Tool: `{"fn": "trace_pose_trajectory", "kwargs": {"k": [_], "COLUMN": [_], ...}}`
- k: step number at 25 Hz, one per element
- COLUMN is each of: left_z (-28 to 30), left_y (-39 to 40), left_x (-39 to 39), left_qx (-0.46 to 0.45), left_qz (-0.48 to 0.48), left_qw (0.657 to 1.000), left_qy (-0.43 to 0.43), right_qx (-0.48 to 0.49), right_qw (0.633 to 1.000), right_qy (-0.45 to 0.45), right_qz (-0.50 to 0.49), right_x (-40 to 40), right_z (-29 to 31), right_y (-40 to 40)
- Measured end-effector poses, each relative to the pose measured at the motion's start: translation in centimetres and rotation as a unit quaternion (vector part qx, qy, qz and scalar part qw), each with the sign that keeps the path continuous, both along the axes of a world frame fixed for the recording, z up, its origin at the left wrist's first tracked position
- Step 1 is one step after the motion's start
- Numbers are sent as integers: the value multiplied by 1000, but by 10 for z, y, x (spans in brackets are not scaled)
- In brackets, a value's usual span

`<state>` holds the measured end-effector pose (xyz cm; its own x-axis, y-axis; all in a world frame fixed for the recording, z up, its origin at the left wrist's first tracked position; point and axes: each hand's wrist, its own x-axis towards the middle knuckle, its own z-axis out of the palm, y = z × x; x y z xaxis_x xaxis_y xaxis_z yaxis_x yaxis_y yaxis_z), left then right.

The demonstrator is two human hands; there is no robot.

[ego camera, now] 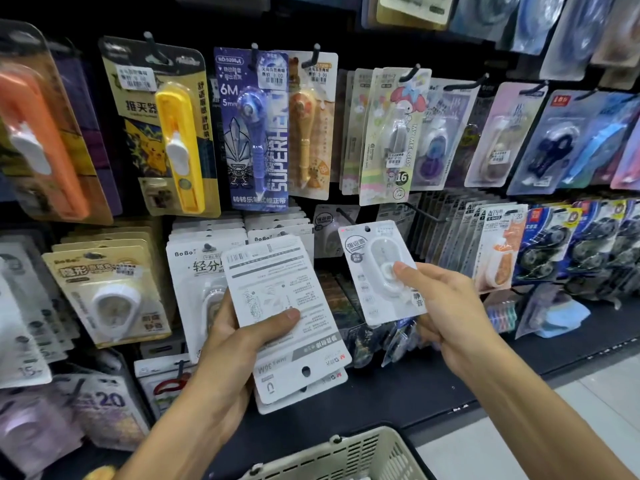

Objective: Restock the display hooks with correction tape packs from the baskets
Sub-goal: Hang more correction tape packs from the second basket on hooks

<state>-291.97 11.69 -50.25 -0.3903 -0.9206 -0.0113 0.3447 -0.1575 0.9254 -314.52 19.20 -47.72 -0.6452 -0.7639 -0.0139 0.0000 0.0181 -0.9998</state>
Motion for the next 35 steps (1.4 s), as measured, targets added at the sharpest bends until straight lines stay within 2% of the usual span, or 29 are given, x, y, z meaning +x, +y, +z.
{"fn": "trace_pose_trajectory", "kwargs": {"k": [1, 3, 4, 5, 6, 8, 9, 10, 11, 12, 14, 15, 16, 17, 18, 19, 22, 24, 26, 28, 31, 35], "left_z": [-2, -6, -6, -4, -2, -3, -6, -9, -13, -16, -12, -9, -8, -11, -11, -10, -11, -9, -8, -7, -2, -3], "left_y": [-1, -2, -1, 0, -1, -1, 1, 3, 3, 4, 9, 12, 13, 11, 10, 10, 5, 2, -1, -3, -4, -2], "left_x": [0, -1, -1, 0, 2, 2, 1, -1, -2, -4, -6, -7, -9, -11, -11, -9, -5, -3, -3, -2, -1, -3], "left_qx": [-24, -133, -214, -309, -419, -638, -709, -733, -713, -650, -415, -261, -117, 3, 73, 93, 89, 86, 83, 48, 4, -41], "left_qz": [10, 34, 44, 54, 71, 109, 122, 143, 165, 180, 172, 126, 57, -7, -53, -83, -124, -129, -102, -72, -20, 9], "left_qw": [1000, 989, 971, 939, 887, 723, 641, 594, 600, 660, 858, 945, 991, 999, 992, 986, 973, 975, 983, 992, 997, 999], "left_qy": [-8, -59, -96, -138, -181, -242, -269, -298, -323, -330, -248, -154, -40, 48, 92, 109, 172, 161, 125, 96, 77, 35], "right_qx": [-1, 33, 67, 91, 105, 121, 105, 80, 46, 11, -47, -66, -76, -84, -87, -89, -96, -119, -144, -100, -20, 17], "right_qw": [1000, 999, 997, 994, 983, 924, 906, 905, 915, 928, 939, 943, 949, 956, 962, 966, 968, 970, 980, 994, 999, 999], "right_qy": [-11, -25, -28, -50, -108, -196, -197, -187, -179, -181, -184, -179, -164, -143, -120, -100, -76, -69, -76, -30, 46, 6], "right_qz": [-1, -6, -4, 35, 106, 304, 360, 374, 358, 327, 285, 272, 257, 242, 228, 220, 219, 200, 116, 27, -19, -35], "right_x": [1, 1, 2, 4, 9, 26, 34, 40, 43, 45, 47, 46, 48, 49, 51, 51, 50, 47, 38, 23, 8, 10], "right_z": [-1, -6, -6, -6, -6, -8, -10, -11, -13, -14, -13, -14, -14, -15, -16, -19, -19, -17, -15, -13, -15, -19], "right_y": [-2, -7, -8, -7, -7, -1, 2, 4, 4, 4, 3, 2, 1, 0, -1, -2, -2, -3, -5, -7, -9, -8]}}
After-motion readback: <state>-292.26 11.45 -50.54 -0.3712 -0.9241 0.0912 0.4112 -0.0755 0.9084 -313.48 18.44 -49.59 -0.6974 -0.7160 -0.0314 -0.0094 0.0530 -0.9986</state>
